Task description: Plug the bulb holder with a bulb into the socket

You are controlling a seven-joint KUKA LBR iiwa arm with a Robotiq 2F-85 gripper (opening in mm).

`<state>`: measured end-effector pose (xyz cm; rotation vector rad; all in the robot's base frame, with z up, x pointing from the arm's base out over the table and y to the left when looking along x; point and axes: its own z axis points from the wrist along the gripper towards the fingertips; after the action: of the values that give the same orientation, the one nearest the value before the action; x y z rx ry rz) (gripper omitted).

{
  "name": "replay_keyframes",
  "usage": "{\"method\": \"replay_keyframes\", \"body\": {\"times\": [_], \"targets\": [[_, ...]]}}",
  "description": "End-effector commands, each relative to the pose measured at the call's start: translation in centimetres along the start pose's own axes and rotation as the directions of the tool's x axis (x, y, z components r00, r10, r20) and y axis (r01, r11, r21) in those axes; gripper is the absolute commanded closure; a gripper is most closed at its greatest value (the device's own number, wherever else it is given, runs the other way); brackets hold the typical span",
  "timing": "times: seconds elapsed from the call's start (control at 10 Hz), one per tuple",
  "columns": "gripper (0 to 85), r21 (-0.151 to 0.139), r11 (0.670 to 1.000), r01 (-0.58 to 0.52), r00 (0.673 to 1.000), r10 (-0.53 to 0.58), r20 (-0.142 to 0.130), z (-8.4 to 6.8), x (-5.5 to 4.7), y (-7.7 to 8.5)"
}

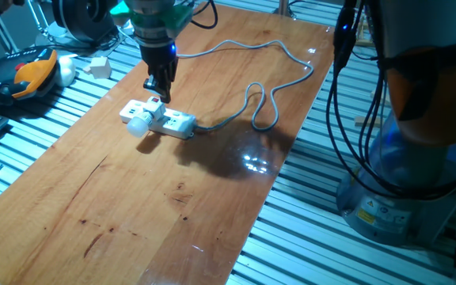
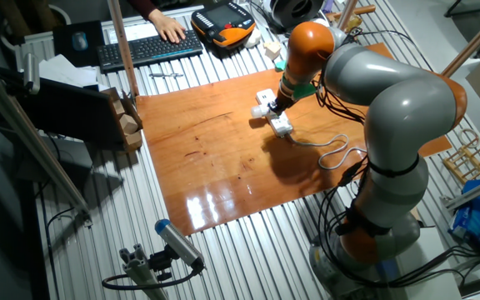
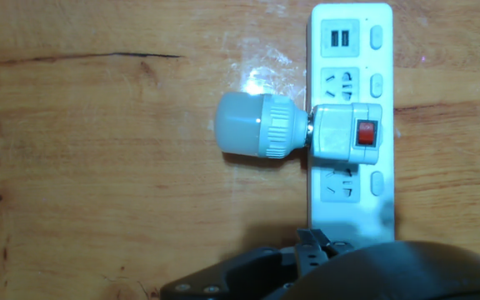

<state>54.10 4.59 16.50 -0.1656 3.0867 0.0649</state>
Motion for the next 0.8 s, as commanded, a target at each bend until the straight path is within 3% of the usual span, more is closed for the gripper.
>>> {"method": "replay_keyframes", "body": {"times": [0.0,0.7], "targets": [[85.0,-0.001,1.0,0.0,1.0,0.0,0.001,0.1,0.14,0.09],[85.0,0.014,1.0,0.005,1.0,-0.005,-0.003,-0.36,0.65,0.35]]}}
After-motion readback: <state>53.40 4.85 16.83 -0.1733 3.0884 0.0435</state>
